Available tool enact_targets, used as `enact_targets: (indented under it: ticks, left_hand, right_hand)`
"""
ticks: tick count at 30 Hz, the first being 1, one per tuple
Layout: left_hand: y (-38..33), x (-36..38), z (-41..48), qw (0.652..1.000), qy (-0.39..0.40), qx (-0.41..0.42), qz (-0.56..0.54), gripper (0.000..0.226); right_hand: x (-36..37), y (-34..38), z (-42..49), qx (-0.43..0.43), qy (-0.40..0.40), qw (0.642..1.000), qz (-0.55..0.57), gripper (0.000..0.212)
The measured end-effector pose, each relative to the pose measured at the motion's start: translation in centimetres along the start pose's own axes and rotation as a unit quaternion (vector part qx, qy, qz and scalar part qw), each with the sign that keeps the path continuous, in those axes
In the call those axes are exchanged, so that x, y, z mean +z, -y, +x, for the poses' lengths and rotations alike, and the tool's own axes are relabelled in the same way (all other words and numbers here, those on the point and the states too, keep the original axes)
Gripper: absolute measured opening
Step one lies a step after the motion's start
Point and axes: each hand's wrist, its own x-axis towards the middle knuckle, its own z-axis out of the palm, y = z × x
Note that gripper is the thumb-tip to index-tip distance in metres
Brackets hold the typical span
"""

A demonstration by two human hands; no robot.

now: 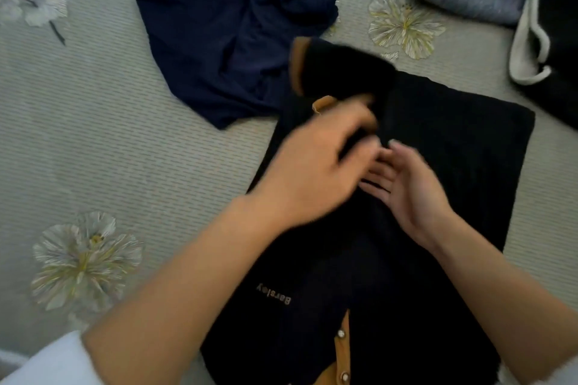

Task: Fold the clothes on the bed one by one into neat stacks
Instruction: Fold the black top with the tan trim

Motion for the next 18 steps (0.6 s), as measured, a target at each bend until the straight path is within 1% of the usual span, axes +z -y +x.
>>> enact_targets:
  ticks: [1,2,3,4,6,8,9,10,11,12,13,14,15,16,17,18]
  left_hand:
    - [-0.1,1.7,-1.0,0.996,0.080,0.009,0.041,0.023]
    - [0.0,3.0,-2.4,0.985,0.152,0.002,0.081,0.032]
    - [0.3,4.0,-3.9,0.972,0.204,-0.017,0.113,0.041]
    - [0.7,4.7,-5.7,0.962,0.233,-0.035,0.136,0.048]
    - [1.5,5.1,-9.1,0.951,0.248,-0.061,0.174,0.055]
    - [2.0,4.7,-12.0,0.945,0.221,-0.096,0.221,0.059]
    - [2.2,4.2,-13.4,0.942,0.194,-0.124,0.245,0.060]
    - [2.5,3.7,-14.5,0.936,0.164,-0.153,0.271,0.061]
    - [2.6,3.2,-15.5,0.927,0.141,-0.184,0.295,0.061]
    - [2.7,2.7,-16.4,0.917,0.124,-0.210,0.315,0.062]
    - [2.8,2.3,-17.2,0.909,0.110,-0.230,0.329,0.064]
    - [2.8,2.1,-17.8,0.904,0.097,-0.244,0.337,0.065]
    - [2.9,2.0,-18.1,0.902,0.084,-0.253,0.339,0.067]
    - [2.9,2.0,-18.1,0.903,0.073,-0.256,0.338,0.067]
    - [2.8,2.0,-18.0,0.905,0.066,-0.254,0.334,0.067]
    - [2.7,2.0,-17.7,0.909,0.064,-0.248,0.329,0.066]
  right_hand:
    - [-0.4,0.5,-0.1,0.023,0.015,0.996,0.090,0.039]
    - [-1.0,0.9,-0.2,0.037,0.014,0.988,0.150,0.047]
    - [-1.5,1.0,-0.3,0.044,-0.009,0.982,0.181,0.053]
    - [-1.9,0.8,-0.3,0.047,-0.043,0.981,0.184,0.055]
    - [-2.5,0.0,-0.5,0.048,-0.099,0.983,0.146,0.050]
    - [-2.8,-0.7,-0.5,0.037,-0.138,0.984,0.103,0.040]
    - [-2.9,-0.9,-0.4,0.027,-0.162,0.983,0.083,0.041]
    - [-2.9,-1.1,-0.3,0.013,-0.200,0.979,0.045,0.049]
    - [-3.0,-1.3,-0.2,-0.009,-0.249,0.968,-0.020,0.061]
    - [-2.9,-1.3,0.0,-0.046,-0.295,0.947,-0.117,0.070]
    - [-2.6,-1.3,0.1,-0.101,-0.325,0.914,-0.223,0.074]
    - [-2.3,-1.3,0.2,-0.163,-0.331,0.876,-0.311,0.074]
    - [-2.0,-1.2,0.3,-0.205,-0.316,0.846,-0.378,0.072]
    - [-1.7,-1.2,0.5,-0.207,-0.288,0.828,-0.434,0.069]
    - [-1.4,-1.1,0.8,-0.180,-0.253,0.818,-0.485,0.064]
    - [-1.2,-0.9,1.1,-0.139,-0.224,0.813,-0.518,0.052]
